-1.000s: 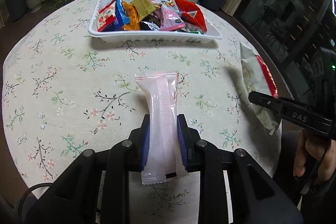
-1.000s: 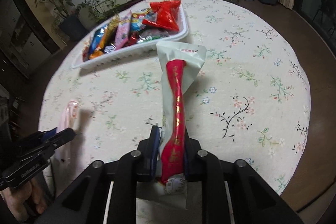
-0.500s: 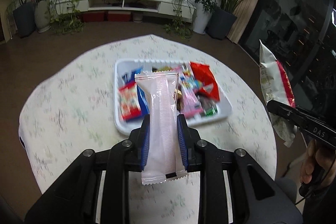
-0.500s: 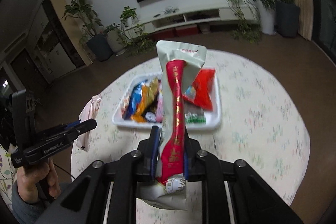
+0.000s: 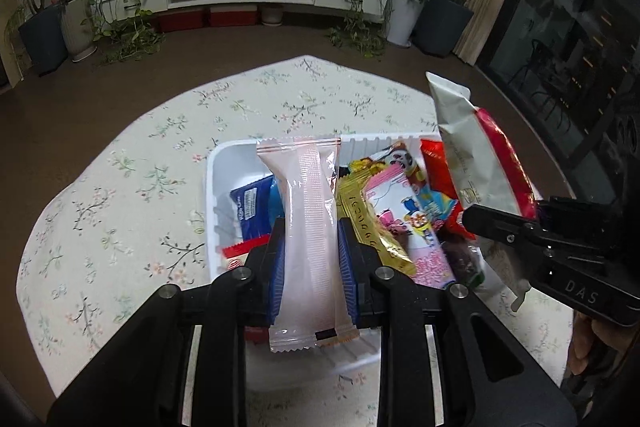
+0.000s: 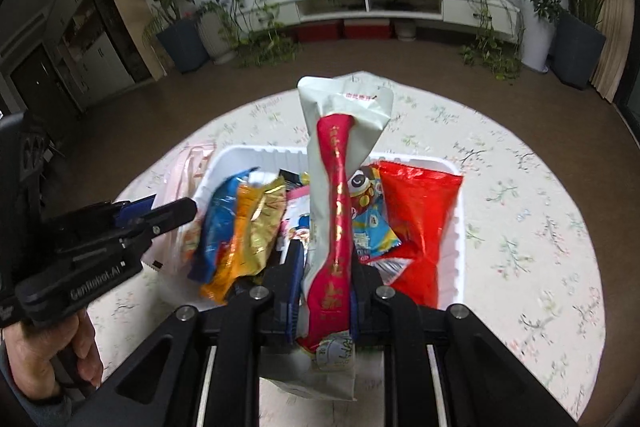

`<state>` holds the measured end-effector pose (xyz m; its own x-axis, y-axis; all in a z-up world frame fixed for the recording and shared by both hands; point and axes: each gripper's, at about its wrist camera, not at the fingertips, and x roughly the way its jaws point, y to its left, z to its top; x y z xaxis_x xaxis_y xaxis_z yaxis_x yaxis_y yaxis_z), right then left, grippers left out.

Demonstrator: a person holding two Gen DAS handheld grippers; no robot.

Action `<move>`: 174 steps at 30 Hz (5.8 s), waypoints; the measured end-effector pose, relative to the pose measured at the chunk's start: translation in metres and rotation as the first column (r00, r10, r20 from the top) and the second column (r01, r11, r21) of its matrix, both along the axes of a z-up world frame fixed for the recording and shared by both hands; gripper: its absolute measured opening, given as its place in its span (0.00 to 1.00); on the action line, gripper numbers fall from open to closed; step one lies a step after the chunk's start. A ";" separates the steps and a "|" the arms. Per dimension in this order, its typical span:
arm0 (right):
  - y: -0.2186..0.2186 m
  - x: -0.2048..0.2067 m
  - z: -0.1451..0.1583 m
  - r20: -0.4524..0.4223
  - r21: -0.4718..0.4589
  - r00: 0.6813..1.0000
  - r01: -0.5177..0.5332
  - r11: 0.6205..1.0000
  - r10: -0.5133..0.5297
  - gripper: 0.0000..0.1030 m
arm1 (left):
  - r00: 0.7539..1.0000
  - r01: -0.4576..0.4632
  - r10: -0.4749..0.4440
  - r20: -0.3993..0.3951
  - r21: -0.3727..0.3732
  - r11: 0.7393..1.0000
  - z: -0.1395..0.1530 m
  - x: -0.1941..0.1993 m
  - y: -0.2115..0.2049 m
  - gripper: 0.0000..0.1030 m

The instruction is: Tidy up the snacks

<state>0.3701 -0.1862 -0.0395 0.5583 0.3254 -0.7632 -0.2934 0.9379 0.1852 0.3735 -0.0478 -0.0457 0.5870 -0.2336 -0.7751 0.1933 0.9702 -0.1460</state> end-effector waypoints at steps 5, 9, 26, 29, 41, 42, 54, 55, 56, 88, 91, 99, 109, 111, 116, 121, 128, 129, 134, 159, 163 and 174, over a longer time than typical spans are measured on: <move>0.004 0.017 -0.021 -0.040 -0.024 0.999 0.005 1.000 -0.006 0.19 | 0.999 0.016 -0.016 -0.028 0.007 1.000 -0.032 0.018 -0.011 0.22; 0.003 0.024 -0.033 -0.059 -0.031 0.998 0.016 0.999 -0.018 0.19 | 1.000 0.009 -0.009 -0.024 0.012 1.000 -0.045 0.026 -0.013 0.23; 0.005 0.014 -0.034 -0.016 -0.066 0.999 0.033 0.997 -0.034 0.32 | 1.000 -0.001 0.001 0.008 0.000 1.000 -0.055 0.030 -0.012 0.28; 0.004 0.013 -0.031 -0.007 -0.065 0.999 0.039 0.997 -0.040 0.33 | 1.000 0.002 -0.002 0.016 0.006 1.000 -0.052 0.026 -0.013 0.32; -0.001 -0.020 -0.001 0.087 -0.076 0.994 0.069 0.995 -0.062 0.51 | 0.995 -0.018 0.020 0.096 -0.020 1.000 -0.018 -0.015 -0.006 0.67; -0.003 -0.024 0.002 0.095 -0.076 0.993 0.070 0.995 -0.063 0.52 | 0.994 -0.018 0.021 0.106 -0.025 1.000 -0.014 -0.022 -0.004 0.71; -0.020 -0.154 0.064 0.401 0.021 0.905 0.147 0.989 -0.143 0.90 | 0.909 -0.123 0.117 0.399 -0.011 0.992 0.071 -0.180 0.004 0.97; -0.023 -0.172 0.074 0.454 0.039 0.878 0.152 0.988 -0.153 0.97 | 0.899 -0.147 0.142 0.414 -0.019 0.989 0.078 -0.195 0.006 1.00; -0.023 -0.185 0.081 0.494 0.049 0.855 0.155 0.987 -0.159 1.00 | 0.889 -0.181 0.172 0.424 -0.021 0.983 0.083 -0.208 0.006 1.00; -0.024 -0.305 0.066 0.383 0.005 0.891 0.261 0.965 -0.243 1.00 | 0.947 -0.285 0.269 0.175 0.070 0.956 0.025 -0.313 -0.014 1.00; -0.020 -0.303 0.060 0.361 0.003 0.902 0.252 0.968 -0.236 1.00 | 0.950 -0.282 0.268 0.161 0.071 0.957 0.021 -0.308 -0.013 1.00; -0.019 -0.299 0.050 0.329 -0.009 0.914 0.254 0.967 -0.237 1.00 | 0.953 -0.285 0.274 0.132 0.070 0.956 0.013 -0.301 -0.010 1.00; -0.017 -0.295 0.044 0.305 -0.013 0.923 0.252 0.968 -0.236 1.00 | 0.957 -0.274 0.264 0.122 0.076 0.959 0.009 -0.296 -0.012 1.00; -0.017 -0.295 0.043 0.302 -0.015 0.923 0.253 0.967 -0.237 1.00 | 0.957 -0.274 0.263 0.122 0.076 0.959 0.009 -0.296 -0.012 1.00; -0.018 -0.296 0.043 0.297 -0.015 0.924 0.255 0.967 -0.239 1.00 | 0.958 -0.269 0.260 0.118 0.076 0.960 0.007 -0.295 -0.013 1.00; -0.018 -0.296 0.043 0.297 -0.015 0.925 0.255 0.967 -0.239 1.00 | 0.959 -0.268 0.258 0.118 0.077 0.960 0.007 -0.295 -0.014 1.00; -0.019 -0.295 0.040 0.294 -0.017 0.925 0.258 0.966 -0.242 1.00 | 0.961 -0.264 0.254 0.112 0.080 0.961 0.006 -0.295 -0.014 1.00; -0.019 -0.295 0.040 0.294 -0.017 0.925 0.258 0.966 -0.242 1.00 | 0.961 -0.263 0.254 0.112 0.081 0.961 0.006 -0.295 -0.014 1.00; -0.019 -0.295 0.040 0.294 -0.017 0.925 0.259 0.966 -0.242 1.00 | 0.962 -0.260 0.251 0.112 0.081 0.962 0.006 -0.295 -0.014 1.00; -0.020 -0.296 0.034 0.288 -0.021 0.926 0.261 0.965 -0.244 1.00 | 0.961 -0.261 0.252 0.111 0.080 0.962 0.005 -0.296 -0.014 1.00; -0.021 -0.298 0.032 0.286 -0.021 0.926 0.261 0.965 -0.245 1.00 | 0.961 -0.262 0.252 0.111 0.080 0.962 0.005 -0.296 -0.014 1.00; -0.021 -0.297 0.033 0.286 -0.022 0.927 0.261 0.965 -0.244 1.00 | 0.962 -0.261 0.251 0.111 0.080 0.962 0.006 -0.296 -0.013 1.00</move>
